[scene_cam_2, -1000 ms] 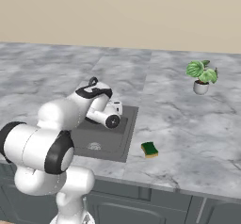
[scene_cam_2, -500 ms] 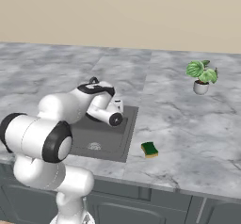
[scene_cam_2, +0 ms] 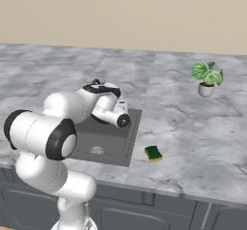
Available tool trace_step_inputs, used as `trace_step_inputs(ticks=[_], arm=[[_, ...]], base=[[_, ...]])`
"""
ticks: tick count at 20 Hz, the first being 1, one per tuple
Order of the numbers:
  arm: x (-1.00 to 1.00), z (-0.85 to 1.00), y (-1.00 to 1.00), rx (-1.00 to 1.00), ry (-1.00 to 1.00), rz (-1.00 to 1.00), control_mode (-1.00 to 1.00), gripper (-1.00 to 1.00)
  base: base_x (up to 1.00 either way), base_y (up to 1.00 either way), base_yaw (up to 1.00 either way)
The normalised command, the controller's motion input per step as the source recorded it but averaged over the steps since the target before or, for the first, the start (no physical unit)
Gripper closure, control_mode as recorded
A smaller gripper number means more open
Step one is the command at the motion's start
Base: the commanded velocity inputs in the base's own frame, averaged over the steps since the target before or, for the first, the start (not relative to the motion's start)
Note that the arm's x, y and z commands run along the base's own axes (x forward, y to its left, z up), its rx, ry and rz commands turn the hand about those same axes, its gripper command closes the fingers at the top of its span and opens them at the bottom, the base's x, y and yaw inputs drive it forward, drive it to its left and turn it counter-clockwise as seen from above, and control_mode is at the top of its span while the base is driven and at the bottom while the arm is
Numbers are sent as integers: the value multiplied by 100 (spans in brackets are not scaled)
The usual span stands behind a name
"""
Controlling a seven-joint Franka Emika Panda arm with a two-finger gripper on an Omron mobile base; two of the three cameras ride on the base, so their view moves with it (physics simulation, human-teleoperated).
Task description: Soak the sponge with water for a few seconds and then drop it inside the sink.
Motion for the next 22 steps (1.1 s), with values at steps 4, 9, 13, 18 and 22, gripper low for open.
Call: trace_step_inputs(ticks=[4, 9, 13, 18, 22], arm=[[10, -7, 0, 0, 0, 6, -100, -100], [11, -5, 0, 0, 0, 5, -100, -100], [3, -1, 6, 0, 0, 3, -100, -100], [9, -11, 5, 0, 0, 3, -100, -100], [9, -13, 16, 0, 0, 0, -100, -100]], base=[[0, 0, 0], [0, 0, 0], [0, 0, 0], [0, 0, 0], [0, 0, 0]])
